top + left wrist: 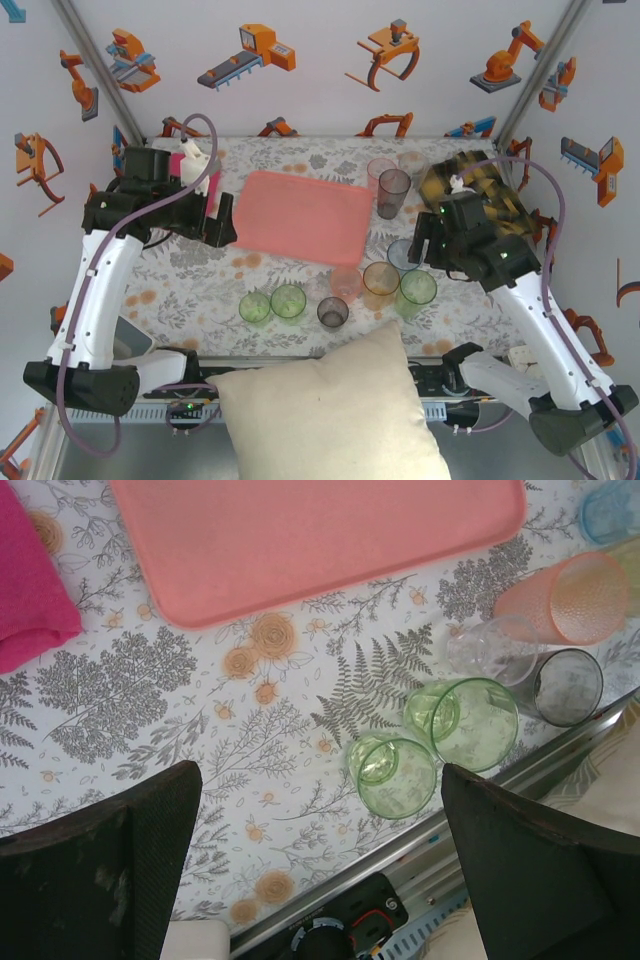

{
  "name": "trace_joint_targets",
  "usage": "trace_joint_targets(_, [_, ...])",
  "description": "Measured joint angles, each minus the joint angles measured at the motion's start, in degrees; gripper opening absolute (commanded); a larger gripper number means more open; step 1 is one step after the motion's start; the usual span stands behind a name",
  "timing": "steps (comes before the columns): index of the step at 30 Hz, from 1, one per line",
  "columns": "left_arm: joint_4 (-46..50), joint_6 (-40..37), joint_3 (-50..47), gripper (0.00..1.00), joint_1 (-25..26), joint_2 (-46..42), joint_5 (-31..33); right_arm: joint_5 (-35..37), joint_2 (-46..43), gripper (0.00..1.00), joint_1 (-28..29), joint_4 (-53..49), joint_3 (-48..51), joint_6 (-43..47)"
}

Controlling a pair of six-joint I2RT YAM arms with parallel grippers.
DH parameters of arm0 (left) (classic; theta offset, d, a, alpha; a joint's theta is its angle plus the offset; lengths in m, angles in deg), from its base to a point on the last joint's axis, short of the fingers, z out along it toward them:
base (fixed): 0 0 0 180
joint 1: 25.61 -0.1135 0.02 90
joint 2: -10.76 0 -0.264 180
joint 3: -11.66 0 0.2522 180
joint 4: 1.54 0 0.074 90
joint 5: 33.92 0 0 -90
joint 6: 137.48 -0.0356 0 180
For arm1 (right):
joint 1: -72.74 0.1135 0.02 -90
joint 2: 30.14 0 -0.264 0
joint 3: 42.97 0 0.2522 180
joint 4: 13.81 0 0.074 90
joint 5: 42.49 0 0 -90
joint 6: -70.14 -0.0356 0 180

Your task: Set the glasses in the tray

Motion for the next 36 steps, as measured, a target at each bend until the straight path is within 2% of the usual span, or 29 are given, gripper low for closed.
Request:
trace_joint_targets(5, [0.17, 0.24, 0.00, 0.97, 0.57, 0.00, -0.31, 2.56, 0.63, 0.67, 0.59, -2.91, -0.63, 0.28])
trace_joint_targets(11, [0.44, 0.85, 0.02, 0.97, 1.42, 0.02, -0.66, 4.09, 7.39, 0.66, 0.72, -5.29, -5.95, 2.67])
trace_joint_targets(14, [0.44, 1.42, 0.00, 0.97, 1.68, 0.02, -0.74, 4.28, 8.35, 0.63, 0.72, -4.83, -5.64, 3.41])
trace_joint_targets(23, [0.46, 1.99, 0.00, 0.97, 1.68, -0.94, -0.92, 4.70, 9.46, 0.62, 0.72, -2.14, -3.63, 5.01])
trace_joint_targets(29, [0.46, 2.40, 0.00, 0.97, 1.68, -1.86, -1.84, 4.92, 11.61, 0.52, 0.72, 0.39, -1.86, 5.90])
trace_joint_targets(36, [0.37, 2.91, -0.52, 0.97, 1.68, -2.69, -2.67, 4.83, 12.83, 0.52, -0.15, 3.21, 1.31, 6.14])
